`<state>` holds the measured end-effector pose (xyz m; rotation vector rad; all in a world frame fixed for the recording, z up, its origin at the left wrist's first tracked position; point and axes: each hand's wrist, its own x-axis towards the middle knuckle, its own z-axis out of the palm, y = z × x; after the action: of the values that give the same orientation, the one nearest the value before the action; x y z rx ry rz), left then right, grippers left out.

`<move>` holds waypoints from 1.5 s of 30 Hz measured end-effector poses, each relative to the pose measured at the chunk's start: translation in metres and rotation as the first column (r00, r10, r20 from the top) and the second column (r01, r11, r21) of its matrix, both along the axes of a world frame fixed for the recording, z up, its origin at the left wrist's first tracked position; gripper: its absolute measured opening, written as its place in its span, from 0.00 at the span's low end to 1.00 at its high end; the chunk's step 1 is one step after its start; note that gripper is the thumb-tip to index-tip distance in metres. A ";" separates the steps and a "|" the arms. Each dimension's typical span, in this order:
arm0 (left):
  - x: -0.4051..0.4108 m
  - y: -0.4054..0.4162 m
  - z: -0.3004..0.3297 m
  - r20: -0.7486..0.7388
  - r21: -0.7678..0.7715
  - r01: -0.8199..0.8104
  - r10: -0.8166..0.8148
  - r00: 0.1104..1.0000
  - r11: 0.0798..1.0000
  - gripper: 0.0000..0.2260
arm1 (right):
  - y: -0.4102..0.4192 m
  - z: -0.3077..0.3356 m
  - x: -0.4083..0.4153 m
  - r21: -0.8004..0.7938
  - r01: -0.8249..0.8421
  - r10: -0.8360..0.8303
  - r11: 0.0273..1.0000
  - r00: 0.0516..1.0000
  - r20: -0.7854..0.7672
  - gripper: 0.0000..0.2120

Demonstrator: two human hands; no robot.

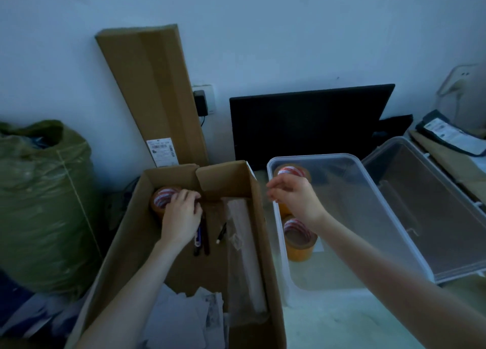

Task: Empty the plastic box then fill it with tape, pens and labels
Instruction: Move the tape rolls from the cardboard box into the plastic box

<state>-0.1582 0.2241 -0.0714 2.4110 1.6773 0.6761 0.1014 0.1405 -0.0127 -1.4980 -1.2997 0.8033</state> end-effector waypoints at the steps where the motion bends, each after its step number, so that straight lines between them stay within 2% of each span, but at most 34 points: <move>1: -0.008 0.007 -0.004 -0.038 -0.014 -0.047 0.046 0.998 0.999 0.13 | 0.002 0.001 -0.005 0.003 -0.020 0.020 1.000 1.000 -0.011 0.13; 6: -0.038 0.034 -0.022 -0.171 -0.150 -0.239 0.213 0.962 0.959 0.22 | 0.008 0.002 -0.025 -0.014 -0.123 0.122 0.992 0.990 -0.066 0.11; 10: -0.049 0.045 -0.035 -0.297 -0.292 -0.298 0.210 0.932 0.909 0.22 | 0.010 -0.001 -0.035 -0.031 -0.163 0.160 0.986 0.983 -0.085 0.09; 17: -0.051 0.044 -0.030 -0.360 -0.208 -0.227 0.141 0.922 0.952 0.21 | 0.013 -0.004 -0.041 -0.073 -0.194 0.190 0.978 0.980 -0.062 0.06; 20: -0.056 0.037 -0.027 -0.322 -0.190 -0.196 0.127 0.938 0.962 0.22 | 0.015 -0.007 -0.043 -0.090 -0.192 0.183 0.977 0.979 -0.094 0.07; 23: -0.062 0.031 -0.020 -0.295 -0.124 -0.118 0.077 0.952 0.985 0.21 | 0.016 -0.010 -0.044 -0.122 -0.176 0.154 0.977 0.974 -0.166 0.06; 27: -0.062 0.013 -0.001 -0.282 0.038 0.087 -0.073 0.957 0.995 0.18 | 0.016 -0.008 -0.047 -0.170 -0.143 0.090 0.975 0.953 -0.289 0.08; 31: -0.054 -0.017 0.022 -0.302 0.161 0.307 -0.249 0.920 0.938 0.21 | 0.015 -0.007 -0.053 -0.252 -0.154 0.059 0.955 0.936 -0.348 0.11; 36: -0.035 -0.049 0.042 -0.328 0.233 0.511 -0.428 0.842 0.827 0.22 | 0.008 -0.001 -0.065 -0.300 -0.275 0.102 0.913 0.869 -0.485 0.16; 40: -0.025 -0.062 0.052 -0.334 0.285 0.574 -0.482 0.810 0.768 0.18 | 0.004 0.004 -0.066 -0.254 -0.316 0.125 0.914 0.815 -0.566 0.15; 45: -0.025 -0.052 0.037 -0.206 0.279 0.503 -0.460 0.863 0.818 0.16 | 0.002 0.001 -0.061 -0.234 -0.218 0.057 0.947 0.836 -0.545 0.16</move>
<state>-0.1829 0.1723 -0.0348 3.0015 0.9528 0.7665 0.0402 0.1429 -0.0121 -1.2667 -0.8955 1.4433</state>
